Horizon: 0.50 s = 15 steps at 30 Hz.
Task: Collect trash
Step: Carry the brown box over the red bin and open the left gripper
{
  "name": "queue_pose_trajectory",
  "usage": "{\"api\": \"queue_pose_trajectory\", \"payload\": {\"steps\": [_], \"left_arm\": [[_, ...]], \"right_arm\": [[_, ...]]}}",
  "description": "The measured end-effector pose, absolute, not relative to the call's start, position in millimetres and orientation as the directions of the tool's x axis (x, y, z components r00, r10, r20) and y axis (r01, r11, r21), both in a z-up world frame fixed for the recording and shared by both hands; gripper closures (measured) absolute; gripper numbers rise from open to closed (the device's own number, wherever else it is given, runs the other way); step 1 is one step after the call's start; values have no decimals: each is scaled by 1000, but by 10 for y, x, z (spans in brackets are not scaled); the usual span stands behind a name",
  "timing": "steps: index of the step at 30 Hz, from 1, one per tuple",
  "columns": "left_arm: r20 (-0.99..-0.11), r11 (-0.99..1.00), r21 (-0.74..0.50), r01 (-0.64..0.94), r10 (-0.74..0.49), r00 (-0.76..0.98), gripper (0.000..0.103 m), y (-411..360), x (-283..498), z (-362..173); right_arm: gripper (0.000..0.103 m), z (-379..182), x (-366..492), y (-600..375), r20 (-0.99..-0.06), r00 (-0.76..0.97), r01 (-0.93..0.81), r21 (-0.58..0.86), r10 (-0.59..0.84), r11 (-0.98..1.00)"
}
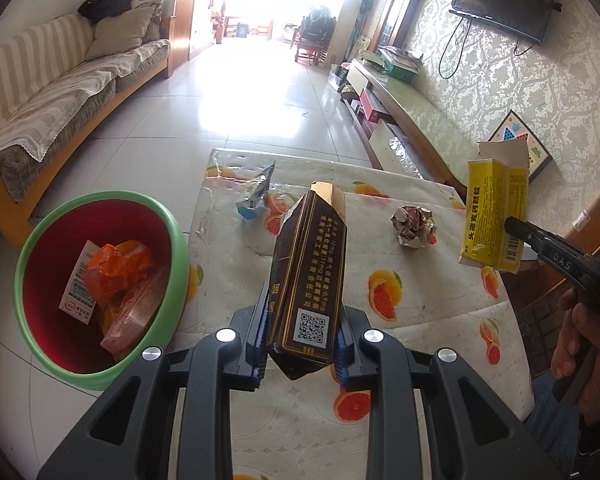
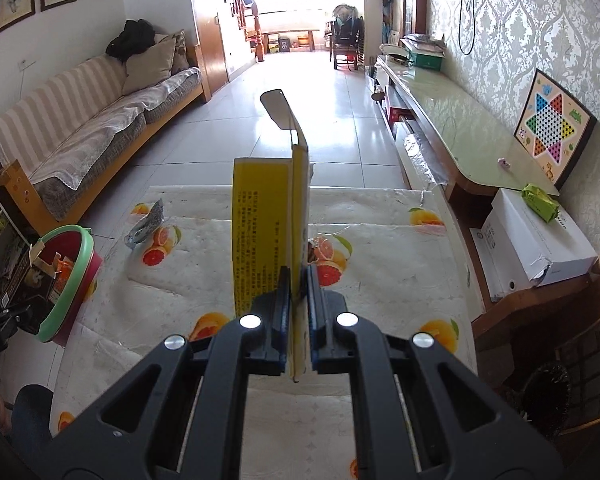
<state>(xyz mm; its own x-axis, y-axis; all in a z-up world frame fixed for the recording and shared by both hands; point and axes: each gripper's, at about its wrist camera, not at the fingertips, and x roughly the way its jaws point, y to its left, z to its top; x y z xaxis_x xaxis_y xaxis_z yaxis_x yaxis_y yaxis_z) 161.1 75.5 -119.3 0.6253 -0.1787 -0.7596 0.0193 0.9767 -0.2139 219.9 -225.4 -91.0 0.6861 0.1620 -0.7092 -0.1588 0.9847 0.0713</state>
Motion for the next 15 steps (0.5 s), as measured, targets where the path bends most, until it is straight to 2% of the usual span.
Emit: {"api": "queue_pose_trajectory", "payload": {"steps": [15], "left_arm": [[-748,957,-208,-204,-21,664,80,2017,1432,-1303]], "right_arm": [[95,-806,1956,-1170,-704,646,-339,82,295,937]]}}
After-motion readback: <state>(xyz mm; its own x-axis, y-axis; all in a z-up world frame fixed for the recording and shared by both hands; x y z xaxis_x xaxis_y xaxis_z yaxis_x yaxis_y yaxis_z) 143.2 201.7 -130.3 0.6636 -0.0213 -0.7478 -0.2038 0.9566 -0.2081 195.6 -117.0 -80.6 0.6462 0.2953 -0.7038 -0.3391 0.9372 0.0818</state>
